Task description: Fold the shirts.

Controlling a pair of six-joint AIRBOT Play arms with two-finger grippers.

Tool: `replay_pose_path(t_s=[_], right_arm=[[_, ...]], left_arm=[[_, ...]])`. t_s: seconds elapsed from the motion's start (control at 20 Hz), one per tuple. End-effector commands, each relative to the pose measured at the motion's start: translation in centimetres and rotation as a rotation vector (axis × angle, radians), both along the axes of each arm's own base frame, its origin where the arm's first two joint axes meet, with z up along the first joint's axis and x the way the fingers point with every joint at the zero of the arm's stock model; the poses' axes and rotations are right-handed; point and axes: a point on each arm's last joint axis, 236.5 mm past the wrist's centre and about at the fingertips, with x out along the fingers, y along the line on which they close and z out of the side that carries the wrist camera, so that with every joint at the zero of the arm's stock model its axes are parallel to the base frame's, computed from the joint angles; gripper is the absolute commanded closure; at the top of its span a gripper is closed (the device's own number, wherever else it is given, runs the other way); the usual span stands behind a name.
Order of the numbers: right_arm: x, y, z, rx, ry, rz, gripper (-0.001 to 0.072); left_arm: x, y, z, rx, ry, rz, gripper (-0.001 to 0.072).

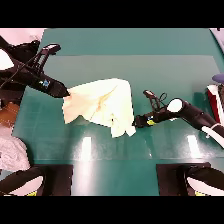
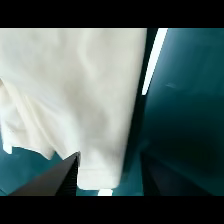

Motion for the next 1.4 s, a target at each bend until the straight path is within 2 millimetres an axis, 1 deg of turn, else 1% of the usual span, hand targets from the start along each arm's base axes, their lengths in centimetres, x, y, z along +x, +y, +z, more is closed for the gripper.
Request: replay_pose_path(t_s=[0.0, 0.05, 0.1, 0.15, 0.2, 0.25, 0.3, 0.35, 0.4, 0.45, 0.5, 0.55, 0.6, 0.65, 0.7, 0.75, 0.85, 0.9, 0.95, 1.05, 1.1, 1.2, 1.3, 1.35], right_arm=[[-1.3, 1.0, -1.7, -0.002, 0.071, 0.021, 0.0277], [-1.7, 1.3, -1.8, -0.005, 0.07, 0.036, 0.0356], [-1.7, 1.6, -1.6, -0.004, 0.054, 0.048, 0.0556], [-1.3, 1.7, -1.1, 0.002, 0.025, 0.053, 0.0695], [-0.7, 1.7, -0.3, 0.011, -0.01, 0.041, 0.0695], [0.3, 1.4, 1.3, 0.029, -0.058, 0.023, 0.0697], [1.9, 0.9, 3.8, 0.054, -0.123, -0.008, 0.0697], [3.7, 0.2, 6.8, 0.081, -0.199, -0.04, 0.0698], [6.0, -1.0, 10.9, 0.111, -0.302, -0.09, 0.0698], [8.0, -2.4, 15.4, 0.138, -0.414, -0.142, 0.0698], [9.7, -4.3, 20.2, 0.157, -0.534, -0.195, 0.0698], [10.9, -6.6, 25.4, 0.168, -0.66, -0.253, 0.0698], [11.4, -8.9, 30.5, 0.172, -0.78, -0.306, 0.0699], [11.3, -11.0, 34.9, 0.166, -0.884, -0.35, 0.0699], [10.7, -13.2, 39.3, 0.152, -0.986, -0.392, 0.0699], [9.7, -14.9, 42.9, 0.13, -1.068, -0.422, 0.0699], [7.0, -17.4, 48.6, 0.072, -1.198, -0.462, 0.0699], [5.6, -18.4, 50.8, 0.035, -1.244, -0.477, 0.0699], [4.5, -19.1, 52.2, -0.002, -1.272, -0.487, 0.0699], [2.3, -20.3, 54.4, -0.08, -1.316, -0.51, 0.0699], [1.5, -20.9, 55.4, -0.116, -1.338, -0.527, 0.0699], [0.2, -21.6, 57.3, -0.172, -1.382, -0.555, 0.0699], [-0.3, -22.3, 58.4, -0.204, -1.383, -0.581, 0.0699], [-0.1, -22.7, 58.3, -0.211, -1.355, -0.591, 0.0699]], left_arm=[[-0.1, 0.0, 0.0, 0.002, 0.001, -0.003, 0.068], [-0.1, 0.0, 0.0, 0.001, 0.0, -0.003, 0.068], [-0.1, 0.0, 0.0, 0.001, 0.0, -0.002, 0.068], [0.0, 0.0, 0.0, 0.001, -0.001, -0.002, 0.068], [0.1, 0.1, 0.2, 0.005, -0.006, -0.001, 0.068], [0.4, 0.5, 0.6, 0.023, -0.026, 0.003, 0.068], [1.0, 1.2, 1.7, 0.048, -0.063, 0.012, 0.068], [1.9, 1.9, 3.7, 0.073, -0.12, 0.033, 0.068], [2.8, 2.6, 6.5, 0.094, -0.195, 0.057, 0.068], [3.5, 3.2, 9.7, 0.103, -0.276, 0.076, 0.068], [4.0, 3.6, 13.4, 0.097, -0.366, 0.1, 0.068], [4.1, 3.8, 17.6, 0.083, -0.474, 0.114, 0.068], [3.7, 3.9, 21.8, 0.064, -0.58, 0.126, 0.068], [3.0, 4.1, 25.4, 0.044, -0.672, 0.134, 0.068], [2.0, 4.2, 28.9, 0.021, -0.762, 0.144, 0.068], [0.8, 4.4, 31.7, -0.001, -0.842, 0.155, 0.068], [-1.9, 5.0, 36.5, -0.066, -0.993, 0.197, 0.068], [-3.4, 5.3, 38.6, -0.091, -1.065, 0.21, 0.068], [-5.0, 5.6, 40.4, -0.113, -1.129, 0.221, 0.068], [-8.3, 6.1, 43.5, -0.155, -1.241, 0.235, 0.068], [-9.9, 6.4, 44.7, -0.172, -1.287, 0.241, 0.068], [-12.5, 6.7, 46.6, -0.207, -1.359, 0.244, 0.068], [-13.8, 6.5, 47.6, -0.24, -1.396, 0.237, 0.068], [-13.9, 6.4, 47.8, -0.247, -1.4, 0.235, 0.0681]])
